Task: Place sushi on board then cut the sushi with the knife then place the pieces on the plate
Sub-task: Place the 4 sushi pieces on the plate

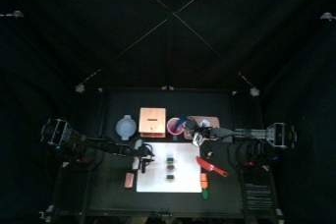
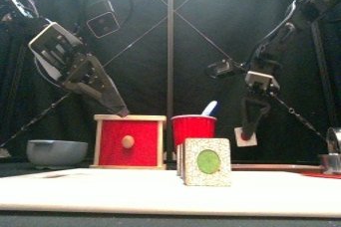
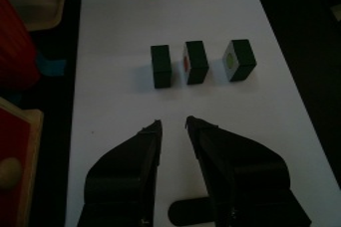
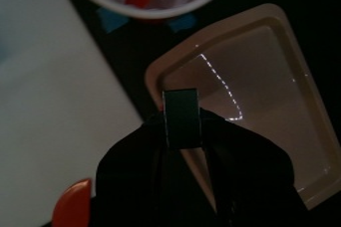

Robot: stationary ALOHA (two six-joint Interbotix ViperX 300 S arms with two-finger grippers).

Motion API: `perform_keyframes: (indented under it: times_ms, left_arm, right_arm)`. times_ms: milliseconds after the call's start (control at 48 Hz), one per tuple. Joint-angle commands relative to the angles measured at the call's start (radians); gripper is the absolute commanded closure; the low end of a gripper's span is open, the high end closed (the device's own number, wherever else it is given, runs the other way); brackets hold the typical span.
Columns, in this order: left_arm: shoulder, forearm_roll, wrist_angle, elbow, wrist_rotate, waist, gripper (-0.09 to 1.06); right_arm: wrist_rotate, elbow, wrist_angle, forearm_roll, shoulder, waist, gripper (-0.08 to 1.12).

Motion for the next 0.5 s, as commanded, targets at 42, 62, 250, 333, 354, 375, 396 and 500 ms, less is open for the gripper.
perform_keyframes:
  times_ms: [42, 62, 250, 333, 354, 375, 396, 500]
  left_arm:
    - [-0.003, -0.003, -0.009, -0.011, -0.003, 0.003, 0.28]
    - [-0.003, -0.003, -0.009, -0.011, -0.003, 0.003, 0.28]
    - [-0.003, -0.003, -0.009, -0.012, -0.002, 0.003, 0.28]
    - [-0.003, -0.003, -0.009, -0.012, -0.003, 0.003, 0.28]
    - [-0.003, -0.003, -0.009, -0.012, -0.003, 0.003, 0.28]
    - [-0.003, -0.003, -0.009, -0.012, -0.003, 0.003, 0.28]
    - [-0.003, -0.003, -0.009, -0.012, -0.003, 0.003, 0.28]
    - [-0.003, -0.003, -0.009, -0.012, -0.003, 0.003, 0.28]
  right_arm:
    - [-0.005, 0.017, -0.066, 0.002, 0.018, -0.077, 0.52]
    - [-0.005, 0.02, -0.077, 0.003, 0.023, -0.084, 0.52]
    - [-0.005, 0.041, -0.172, 0.003, 0.058, -0.124, 0.43]
    - [-0.005, 0.043, -0.175, 0.005, 0.066, -0.126, 0.35]
    - [-0.005, 0.043, -0.176, 0.003, 0.066, -0.124, 0.33]
    - [-0.005, 0.043, -0.175, 0.003, 0.066, -0.126, 0.31]
    - [-0.005, 0.041, -0.175, 0.005, 0.066, -0.124, 0.3]
    - [-0.005, 0.038, -0.164, 0.002, 0.051, -0.118, 0.25]
